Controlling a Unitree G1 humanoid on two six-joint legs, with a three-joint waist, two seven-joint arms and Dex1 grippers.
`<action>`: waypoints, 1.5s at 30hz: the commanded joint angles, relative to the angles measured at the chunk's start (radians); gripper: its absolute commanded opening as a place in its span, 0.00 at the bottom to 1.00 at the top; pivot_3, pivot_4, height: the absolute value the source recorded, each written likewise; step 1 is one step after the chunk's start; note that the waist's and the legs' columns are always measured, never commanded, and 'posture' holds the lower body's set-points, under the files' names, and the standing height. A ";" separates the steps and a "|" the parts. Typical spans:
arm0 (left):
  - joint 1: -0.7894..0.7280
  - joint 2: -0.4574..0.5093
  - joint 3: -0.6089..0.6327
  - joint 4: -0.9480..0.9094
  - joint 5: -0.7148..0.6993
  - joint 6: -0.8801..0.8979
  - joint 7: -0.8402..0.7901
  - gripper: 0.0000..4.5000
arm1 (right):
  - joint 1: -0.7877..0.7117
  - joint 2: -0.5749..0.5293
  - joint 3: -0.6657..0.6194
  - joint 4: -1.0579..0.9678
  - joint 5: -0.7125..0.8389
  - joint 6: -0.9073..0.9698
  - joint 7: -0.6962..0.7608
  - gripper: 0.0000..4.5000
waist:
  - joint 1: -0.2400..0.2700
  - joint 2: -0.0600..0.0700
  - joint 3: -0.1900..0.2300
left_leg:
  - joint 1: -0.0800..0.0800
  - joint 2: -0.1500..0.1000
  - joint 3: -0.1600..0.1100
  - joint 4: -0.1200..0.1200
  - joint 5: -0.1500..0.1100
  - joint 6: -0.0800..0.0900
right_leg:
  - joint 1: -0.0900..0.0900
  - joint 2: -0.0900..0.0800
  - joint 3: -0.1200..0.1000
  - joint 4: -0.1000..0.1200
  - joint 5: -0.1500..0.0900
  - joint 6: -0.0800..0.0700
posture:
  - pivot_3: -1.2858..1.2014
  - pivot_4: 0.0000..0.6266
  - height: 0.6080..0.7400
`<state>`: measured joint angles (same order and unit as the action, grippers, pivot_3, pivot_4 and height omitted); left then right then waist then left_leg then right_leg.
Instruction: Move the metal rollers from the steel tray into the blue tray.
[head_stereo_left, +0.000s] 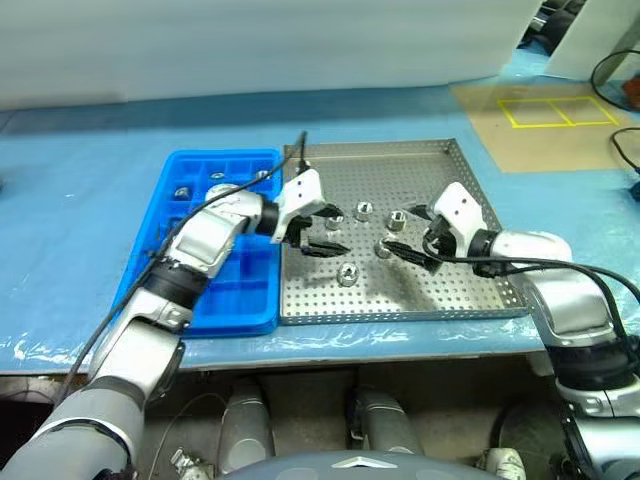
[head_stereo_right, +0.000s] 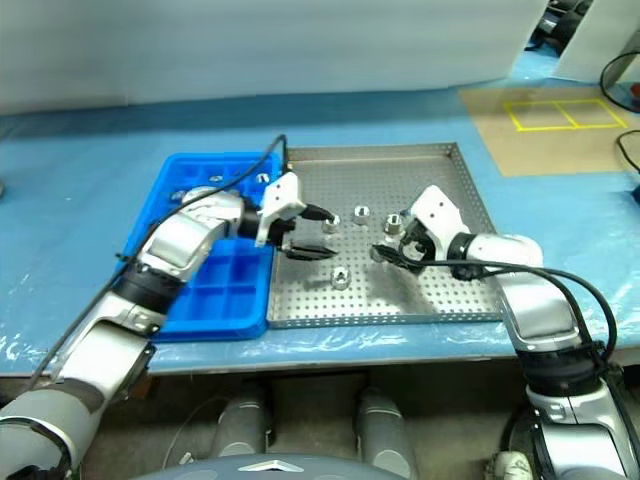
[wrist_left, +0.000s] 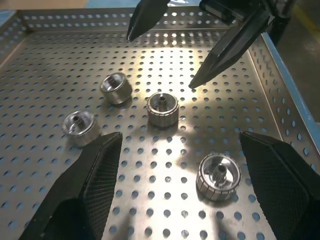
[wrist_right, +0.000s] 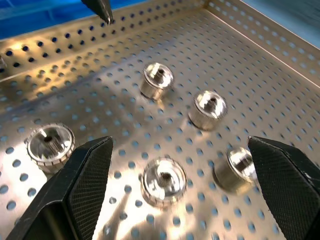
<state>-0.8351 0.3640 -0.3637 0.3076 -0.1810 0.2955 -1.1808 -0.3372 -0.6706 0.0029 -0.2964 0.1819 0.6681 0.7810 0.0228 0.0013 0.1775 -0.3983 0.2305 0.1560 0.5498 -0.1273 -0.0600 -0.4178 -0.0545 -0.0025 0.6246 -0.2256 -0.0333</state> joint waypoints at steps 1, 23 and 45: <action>-0.043 -0.036 -0.052 0.092 0.042 -0.061 -0.071 0.88 | 0.037 -0.005 -0.060 -0.114 0.023 0.046 -0.053 1.00 | -0.014 0.000 0.000 | 0.001 -0.001 0.001 0.000 -0.001 0.001 | 0.001 0.000 0.002 0.000 0.000 0.001 | 0.33 0.24 1.00; -0.053 -0.161 -0.068 0.402 0.190 -0.211 -0.119 0.88 | 0.145 -0.040 -0.090 -0.217 0.060 0.108 -0.119 1.00 | -0.043 0.000 0.000 | 0.011 -0.005 0.011 0.011 -0.013 0.021 | 0.015 -0.007 0.010 -0.009 0.003 0.004 | 0.31 0.24 1.00; -0.045 -0.148 -0.013 0.416 0.195 -0.154 -0.069 0.39 | 0.086 -0.020 -0.033 -0.170 0.061 0.089 -0.140 1.00 | -0.057 0.000 0.000 | 0.011 -0.005 0.012 0.009 -0.015 0.023 | 0.015 -0.006 0.012 -0.013 0.003 0.005 | 0.33 0.24 1.00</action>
<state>-0.8793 0.2051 -0.4000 0.7351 0.0167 0.1409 -1.2628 -0.2319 -0.6969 -0.0261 -0.4491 0.2348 0.7724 0.6434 -0.0346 0.0014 0.1776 -0.3869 0.2254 0.1679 0.5582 -0.1418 -0.0372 -0.4028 -0.0607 0.0094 0.6104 -0.2224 -0.0283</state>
